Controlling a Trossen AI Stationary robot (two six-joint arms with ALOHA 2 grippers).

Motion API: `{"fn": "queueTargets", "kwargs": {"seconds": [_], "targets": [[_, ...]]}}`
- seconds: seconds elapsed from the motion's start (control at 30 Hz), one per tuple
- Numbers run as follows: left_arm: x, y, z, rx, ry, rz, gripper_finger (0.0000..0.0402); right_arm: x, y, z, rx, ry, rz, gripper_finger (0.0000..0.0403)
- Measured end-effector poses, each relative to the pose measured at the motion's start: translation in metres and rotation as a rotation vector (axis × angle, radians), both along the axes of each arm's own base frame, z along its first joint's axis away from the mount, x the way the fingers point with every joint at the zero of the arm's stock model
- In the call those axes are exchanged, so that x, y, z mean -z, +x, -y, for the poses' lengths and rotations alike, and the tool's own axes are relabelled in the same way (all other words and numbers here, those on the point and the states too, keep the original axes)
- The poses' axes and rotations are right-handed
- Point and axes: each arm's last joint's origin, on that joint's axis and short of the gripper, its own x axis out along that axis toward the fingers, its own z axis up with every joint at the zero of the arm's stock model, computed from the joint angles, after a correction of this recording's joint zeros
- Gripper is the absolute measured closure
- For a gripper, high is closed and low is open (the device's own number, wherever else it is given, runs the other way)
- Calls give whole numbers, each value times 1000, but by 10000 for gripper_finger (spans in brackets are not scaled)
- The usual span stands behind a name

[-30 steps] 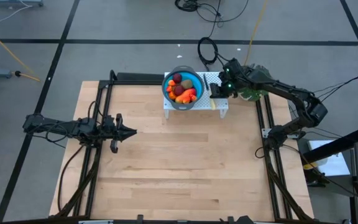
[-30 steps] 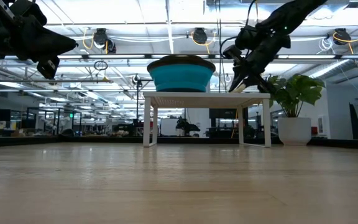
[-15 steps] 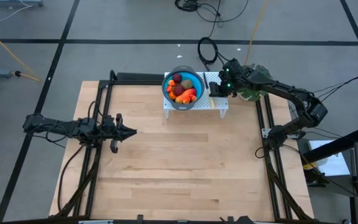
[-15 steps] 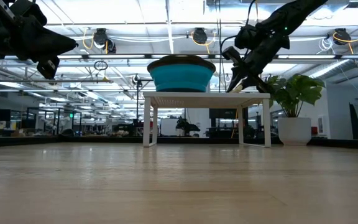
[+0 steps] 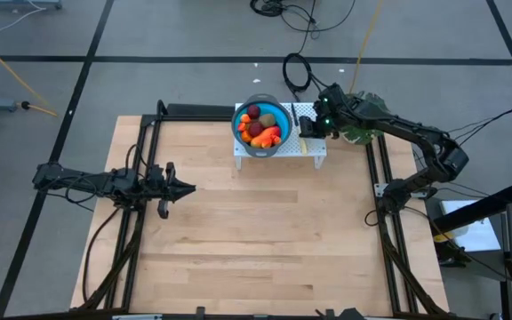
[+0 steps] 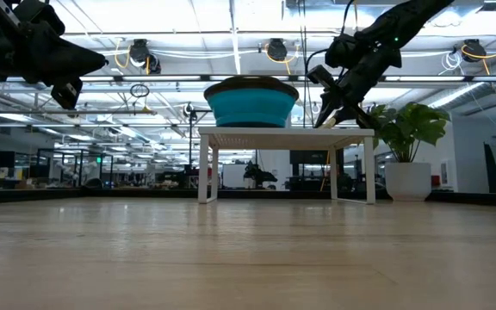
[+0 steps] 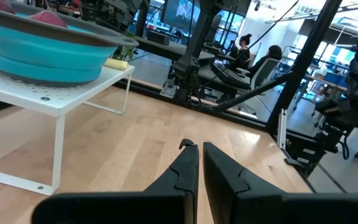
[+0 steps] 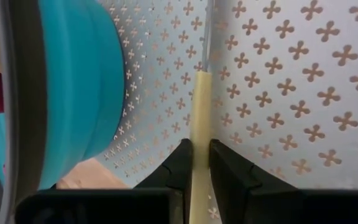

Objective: Pick & Place Fruit
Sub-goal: Put the yellow kitchen knife on the shelf

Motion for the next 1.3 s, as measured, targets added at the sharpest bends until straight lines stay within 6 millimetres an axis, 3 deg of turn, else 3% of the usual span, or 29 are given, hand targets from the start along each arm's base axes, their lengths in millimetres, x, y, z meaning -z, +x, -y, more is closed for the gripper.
{"fn": "queueTargets", "kwargs": {"seconds": [1.3], "targets": [[0, 0, 0, 1, 0, 0, 380, -3, -2, -1, 37, -1, -4, 352]]}}
